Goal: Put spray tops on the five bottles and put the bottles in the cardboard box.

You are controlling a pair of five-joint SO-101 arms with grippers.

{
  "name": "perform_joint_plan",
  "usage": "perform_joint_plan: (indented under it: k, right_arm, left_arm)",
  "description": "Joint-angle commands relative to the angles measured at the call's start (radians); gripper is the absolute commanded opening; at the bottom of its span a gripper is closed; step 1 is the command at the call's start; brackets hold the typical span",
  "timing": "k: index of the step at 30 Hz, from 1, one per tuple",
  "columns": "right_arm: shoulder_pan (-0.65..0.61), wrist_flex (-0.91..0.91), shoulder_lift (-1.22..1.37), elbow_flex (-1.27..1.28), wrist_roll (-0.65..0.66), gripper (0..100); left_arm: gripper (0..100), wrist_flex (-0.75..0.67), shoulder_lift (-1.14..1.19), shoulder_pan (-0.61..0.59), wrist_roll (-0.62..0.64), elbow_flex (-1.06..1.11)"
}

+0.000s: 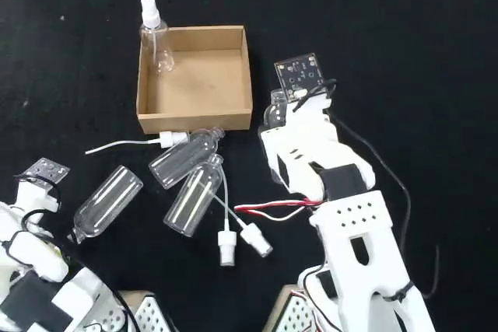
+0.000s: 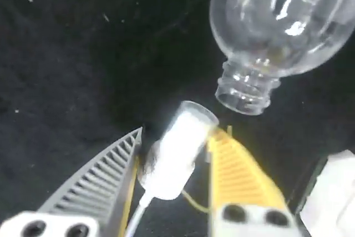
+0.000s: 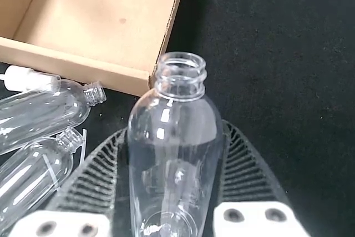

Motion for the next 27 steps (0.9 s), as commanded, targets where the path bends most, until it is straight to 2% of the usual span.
perform_joint_plan:
  k: [1, 8, 20, 24, 27]
  right_arm:
    - [0.025, -0.029, -0.036, -0.01, 0.009, 9.6]
    - [0.025, -0.029, -0.036, -0.01, 0.009, 9.6]
    - [0.025, -0.029, -0.036, -0.01, 0.009, 9.6]
    - [0.025, -0.029, -0.036, -0.01, 0.009, 9.6]
    - [0.025, -0.029, -0.036, -0.008, 0.009, 9.6]
  left_arm:
    - [13, -0.012, -0.012, -0.001, -0.218, -0.007]
    - [5, 0.018, -0.012, 0.022, -0.097, -0.024]
    - [3, 0.496, -0.012, 0.031, -0.092, -0.3]
    - [3, 0.574, -0.012, 0.031, -0.091, -0.351]
    - [3, 0.575, -0.012, 0.035, -0.029, -0.364]
